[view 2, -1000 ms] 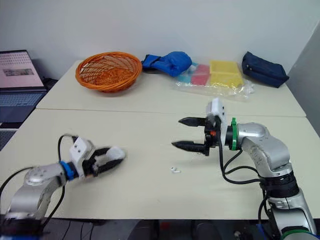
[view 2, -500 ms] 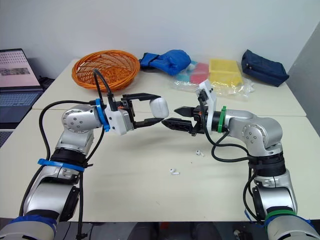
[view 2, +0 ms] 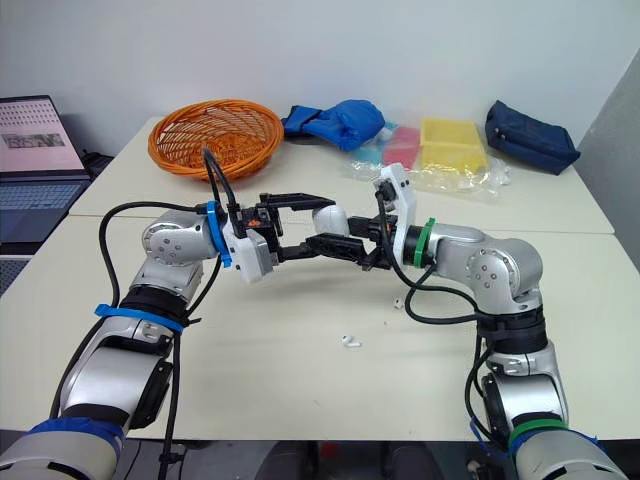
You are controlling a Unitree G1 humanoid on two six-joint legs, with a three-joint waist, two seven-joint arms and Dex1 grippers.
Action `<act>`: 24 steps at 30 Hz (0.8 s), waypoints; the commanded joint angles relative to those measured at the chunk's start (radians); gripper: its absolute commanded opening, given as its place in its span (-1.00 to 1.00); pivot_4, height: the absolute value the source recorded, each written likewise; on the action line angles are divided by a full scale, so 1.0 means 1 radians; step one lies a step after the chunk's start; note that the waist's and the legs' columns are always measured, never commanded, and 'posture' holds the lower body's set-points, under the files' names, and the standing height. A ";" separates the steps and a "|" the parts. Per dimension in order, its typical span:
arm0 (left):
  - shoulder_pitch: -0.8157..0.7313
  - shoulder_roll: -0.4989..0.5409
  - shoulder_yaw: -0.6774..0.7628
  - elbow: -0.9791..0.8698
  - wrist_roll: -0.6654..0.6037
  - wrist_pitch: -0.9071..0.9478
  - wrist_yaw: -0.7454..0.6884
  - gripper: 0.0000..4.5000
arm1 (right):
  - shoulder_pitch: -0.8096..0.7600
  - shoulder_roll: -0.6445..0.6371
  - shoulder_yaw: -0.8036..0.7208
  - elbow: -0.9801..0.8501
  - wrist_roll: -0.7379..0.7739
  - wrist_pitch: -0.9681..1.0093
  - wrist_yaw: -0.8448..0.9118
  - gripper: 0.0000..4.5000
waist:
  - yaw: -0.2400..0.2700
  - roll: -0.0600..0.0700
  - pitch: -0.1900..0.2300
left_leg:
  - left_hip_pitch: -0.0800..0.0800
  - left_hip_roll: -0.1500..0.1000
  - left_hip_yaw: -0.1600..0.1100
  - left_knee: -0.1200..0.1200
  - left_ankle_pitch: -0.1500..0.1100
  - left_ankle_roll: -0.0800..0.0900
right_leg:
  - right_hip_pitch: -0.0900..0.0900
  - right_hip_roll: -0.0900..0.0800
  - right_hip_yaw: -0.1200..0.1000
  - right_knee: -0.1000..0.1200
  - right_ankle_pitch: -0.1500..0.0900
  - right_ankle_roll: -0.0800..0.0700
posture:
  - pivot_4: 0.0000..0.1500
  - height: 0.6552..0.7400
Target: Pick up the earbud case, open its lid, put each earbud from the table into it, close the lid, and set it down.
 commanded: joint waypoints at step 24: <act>0.003 0.037 -0.042 -0.115 -0.185 0.162 -0.123 0.93 | -0.037 0.001 -0.020 0.025 -0.013 -0.053 -0.001 -0.63 | -0.001 0.000 0.000 | 0.000 0.000 -0.001 0.001 0.000 0.000 | 0.000 0.000 0.000 0.001 0.000 0.000 | 1.00 1.00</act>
